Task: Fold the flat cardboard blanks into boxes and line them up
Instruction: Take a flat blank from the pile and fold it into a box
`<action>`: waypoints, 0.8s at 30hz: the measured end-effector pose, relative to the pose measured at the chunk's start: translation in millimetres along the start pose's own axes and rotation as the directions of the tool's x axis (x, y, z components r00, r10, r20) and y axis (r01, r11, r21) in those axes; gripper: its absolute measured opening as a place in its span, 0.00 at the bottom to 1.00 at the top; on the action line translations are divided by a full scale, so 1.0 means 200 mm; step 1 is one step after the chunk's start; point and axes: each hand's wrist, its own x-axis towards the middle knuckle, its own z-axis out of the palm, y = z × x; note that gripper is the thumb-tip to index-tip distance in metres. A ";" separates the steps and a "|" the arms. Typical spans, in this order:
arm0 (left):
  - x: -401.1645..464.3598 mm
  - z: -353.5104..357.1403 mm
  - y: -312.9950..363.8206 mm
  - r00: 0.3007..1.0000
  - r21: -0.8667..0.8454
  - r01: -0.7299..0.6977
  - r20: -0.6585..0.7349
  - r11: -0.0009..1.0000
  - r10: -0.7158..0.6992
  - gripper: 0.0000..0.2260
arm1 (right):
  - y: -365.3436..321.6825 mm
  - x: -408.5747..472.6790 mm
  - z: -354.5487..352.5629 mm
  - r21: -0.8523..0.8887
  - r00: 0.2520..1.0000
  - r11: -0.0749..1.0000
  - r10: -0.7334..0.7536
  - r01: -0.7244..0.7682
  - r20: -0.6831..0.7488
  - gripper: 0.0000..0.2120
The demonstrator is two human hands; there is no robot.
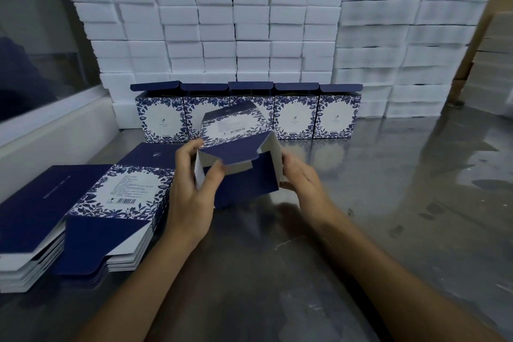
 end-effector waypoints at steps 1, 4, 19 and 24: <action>0.00 0.00 0.00 1.000 -0.006 0.015 -0.016 1.000 -0.015 0.24 | 0.00 0.00 0.00 0.014 1.000 1.000 0.016 -0.016 0.021 0.45; 0.01 0.00 0.01 0.997 -0.014 0.040 -0.062 0.999 -0.040 0.23 | 0.00 0.01 0.01 -0.011 0.998 1.000 0.013 -0.014 -0.055 0.26; -0.04 0.06 0.05 0.999 0.134 -0.042 0.015 0.990 0.040 0.23 | -0.04 0.00 0.00 -0.415 0.875 0.903 -0.288 0.112 -0.389 0.03; -0.04 0.03 0.03 0.995 0.070 -0.040 0.099 0.997 0.033 0.20 | -0.03 0.01 -0.01 -0.436 0.862 0.893 -0.304 0.111 -0.405 0.06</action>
